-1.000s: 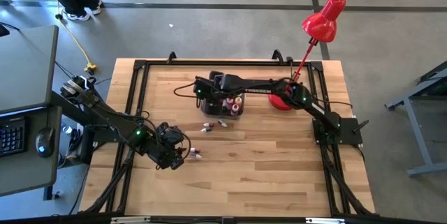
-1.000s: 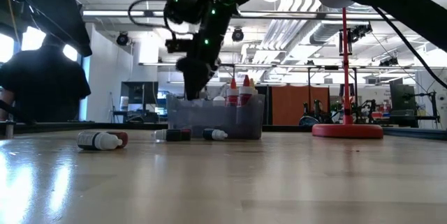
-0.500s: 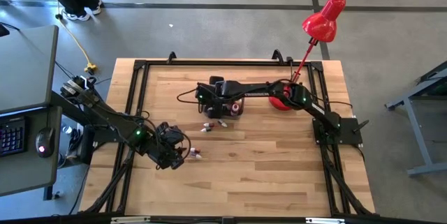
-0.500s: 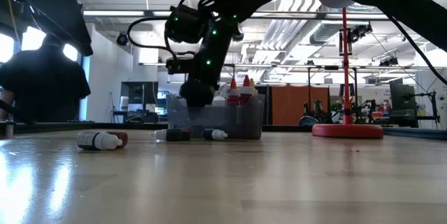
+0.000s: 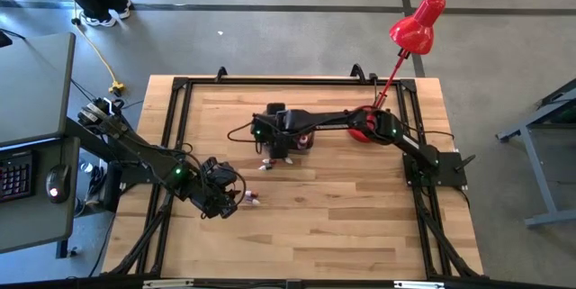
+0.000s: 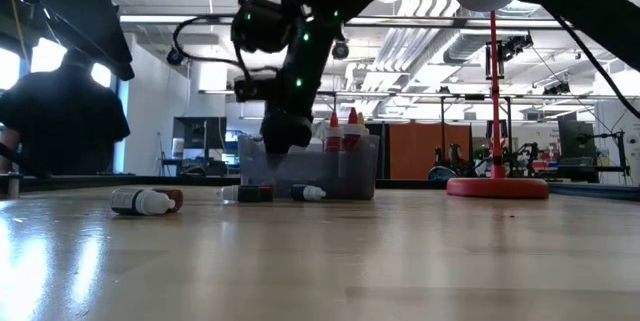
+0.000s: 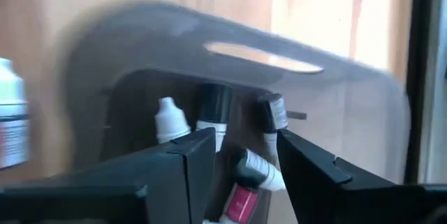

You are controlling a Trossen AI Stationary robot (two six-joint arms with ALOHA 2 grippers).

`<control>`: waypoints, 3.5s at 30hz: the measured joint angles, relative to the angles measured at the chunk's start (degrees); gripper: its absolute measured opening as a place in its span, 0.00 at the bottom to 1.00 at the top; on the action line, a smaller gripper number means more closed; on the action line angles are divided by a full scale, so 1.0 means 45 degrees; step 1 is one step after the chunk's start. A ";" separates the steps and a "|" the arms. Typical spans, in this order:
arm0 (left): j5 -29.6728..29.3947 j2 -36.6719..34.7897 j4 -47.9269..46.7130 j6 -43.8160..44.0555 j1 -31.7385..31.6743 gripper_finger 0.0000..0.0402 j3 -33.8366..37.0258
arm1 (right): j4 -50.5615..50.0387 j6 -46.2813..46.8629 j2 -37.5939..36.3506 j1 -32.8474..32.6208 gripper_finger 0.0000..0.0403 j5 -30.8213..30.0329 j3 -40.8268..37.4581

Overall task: Pick & Place food coloring
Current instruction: Put the small purple food coloring bottle into the black bin

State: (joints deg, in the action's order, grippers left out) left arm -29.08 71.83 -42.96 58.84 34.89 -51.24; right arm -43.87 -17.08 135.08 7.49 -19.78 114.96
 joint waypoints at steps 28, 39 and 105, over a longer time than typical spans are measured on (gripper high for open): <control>0.0194 0.0000 0.0019 -0.0002 0.0000 0.46 0.0000 | -0.1597 0.5463 -0.1130 -0.2842 0.37 -0.0272 -0.3180; -0.0767 0.0000 0.0397 0.0045 0.0000 0.46 0.0000 | -0.0488 0.4829 -0.1158 -0.2817 0.37 -0.1012 -0.3687; 0.3434 0.6137 0.4127 -0.5155 -0.1675 0.17 -0.0641 | 0.0516 0.9519 -1.3894 -0.4318 0.37 -0.2987 -1.4541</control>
State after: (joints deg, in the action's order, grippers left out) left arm -13.63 99.45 -24.39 35.64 27.36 -54.13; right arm -41.55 25.76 72.55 -11.94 -33.22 49.52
